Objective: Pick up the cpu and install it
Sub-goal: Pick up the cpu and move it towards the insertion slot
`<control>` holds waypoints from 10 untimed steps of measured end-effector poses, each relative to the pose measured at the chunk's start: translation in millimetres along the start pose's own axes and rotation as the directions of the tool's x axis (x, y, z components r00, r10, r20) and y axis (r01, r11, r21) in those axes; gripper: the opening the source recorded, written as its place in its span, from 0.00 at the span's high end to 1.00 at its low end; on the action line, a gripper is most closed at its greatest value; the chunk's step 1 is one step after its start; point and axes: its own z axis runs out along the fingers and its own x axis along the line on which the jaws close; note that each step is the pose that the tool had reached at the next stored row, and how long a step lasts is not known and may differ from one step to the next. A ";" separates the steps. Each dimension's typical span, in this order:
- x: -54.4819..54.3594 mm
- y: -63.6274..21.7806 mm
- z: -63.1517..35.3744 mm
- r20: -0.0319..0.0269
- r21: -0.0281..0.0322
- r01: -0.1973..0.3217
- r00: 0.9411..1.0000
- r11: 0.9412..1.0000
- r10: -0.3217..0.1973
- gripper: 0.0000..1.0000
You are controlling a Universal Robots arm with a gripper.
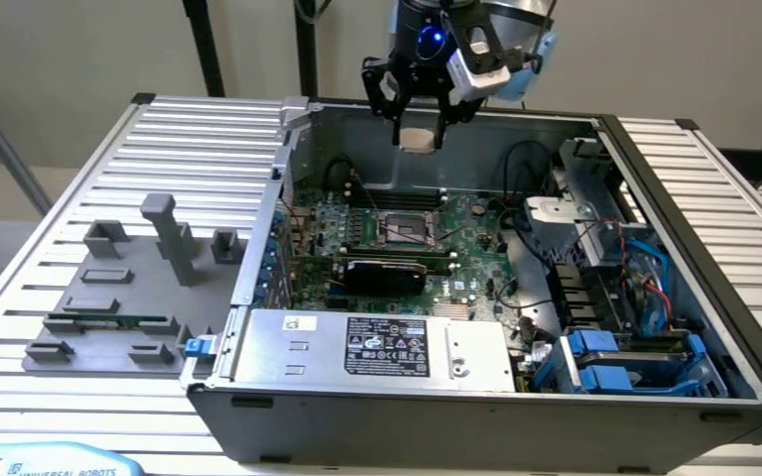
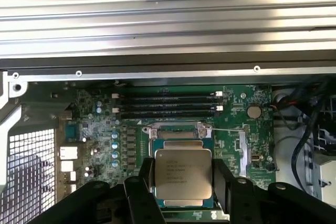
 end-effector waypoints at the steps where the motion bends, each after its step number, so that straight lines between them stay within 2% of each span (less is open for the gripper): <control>1: -0.1 -0.2 1.7 0.000 0.000 0.000 1.000 1.000 0.000 0.45; 7: -5.4 -1.1 12.5 0.000 0.000 0.003 1.000 1.000 -0.003 0.45; 10: -6.2 -1.0 12.9 0.000 0.000 0.003 1.000 1.000 -0.003 0.45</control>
